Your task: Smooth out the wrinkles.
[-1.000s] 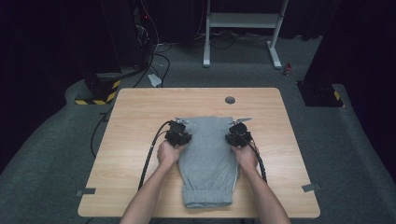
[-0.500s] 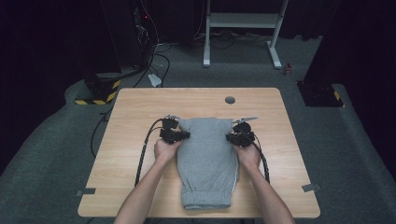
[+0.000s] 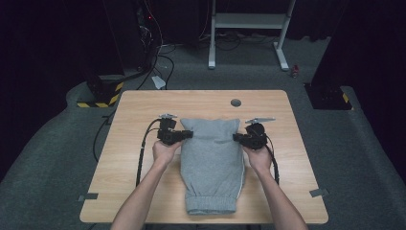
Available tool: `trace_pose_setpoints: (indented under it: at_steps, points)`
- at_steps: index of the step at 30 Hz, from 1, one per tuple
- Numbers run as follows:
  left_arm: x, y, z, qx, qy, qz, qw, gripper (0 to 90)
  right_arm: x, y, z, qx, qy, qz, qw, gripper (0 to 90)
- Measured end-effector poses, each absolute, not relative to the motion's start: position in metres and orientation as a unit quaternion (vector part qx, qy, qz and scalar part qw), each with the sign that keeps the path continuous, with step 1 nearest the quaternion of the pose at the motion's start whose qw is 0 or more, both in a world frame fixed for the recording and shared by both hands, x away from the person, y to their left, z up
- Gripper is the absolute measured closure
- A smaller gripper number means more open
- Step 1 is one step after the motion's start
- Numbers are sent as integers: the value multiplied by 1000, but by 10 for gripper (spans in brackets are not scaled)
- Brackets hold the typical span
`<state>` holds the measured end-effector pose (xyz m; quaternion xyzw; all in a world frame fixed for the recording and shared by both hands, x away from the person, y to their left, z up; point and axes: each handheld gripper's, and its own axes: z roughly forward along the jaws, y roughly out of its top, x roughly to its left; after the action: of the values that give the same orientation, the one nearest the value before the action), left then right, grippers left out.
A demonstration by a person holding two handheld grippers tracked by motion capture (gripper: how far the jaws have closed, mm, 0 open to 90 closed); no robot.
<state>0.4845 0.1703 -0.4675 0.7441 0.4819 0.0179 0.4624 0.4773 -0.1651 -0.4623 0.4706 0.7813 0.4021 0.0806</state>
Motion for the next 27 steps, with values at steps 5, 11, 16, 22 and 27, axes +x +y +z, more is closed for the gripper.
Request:
trace_pose_setpoints:
  at_steps: [5, 11, 16, 22, 27]
  points:
    - [485, 171, -455, 755, 465, 19, 462, 806, 474, -166, -448, 466, 777, 416, 84, 848]
    - [484, 176, -439, 753, 460, 34, 470, 808, 475, -164, -439, 460, 779, 416, 92, 849]
    - [495, 185, -433, 735, 477, 35, 481, 809, 487, -161, -425, 457, 774, 429, 91, 850]
    - [510, 181, -405, 735, 469, 71, 483, 810, 511, -152, -405, 458, 776, 420, 111, 851]
    - [504, 180, -382, 730, 451, 91, 505, 810, 514, -150, -374, 441, 771, 436, 144, 851]
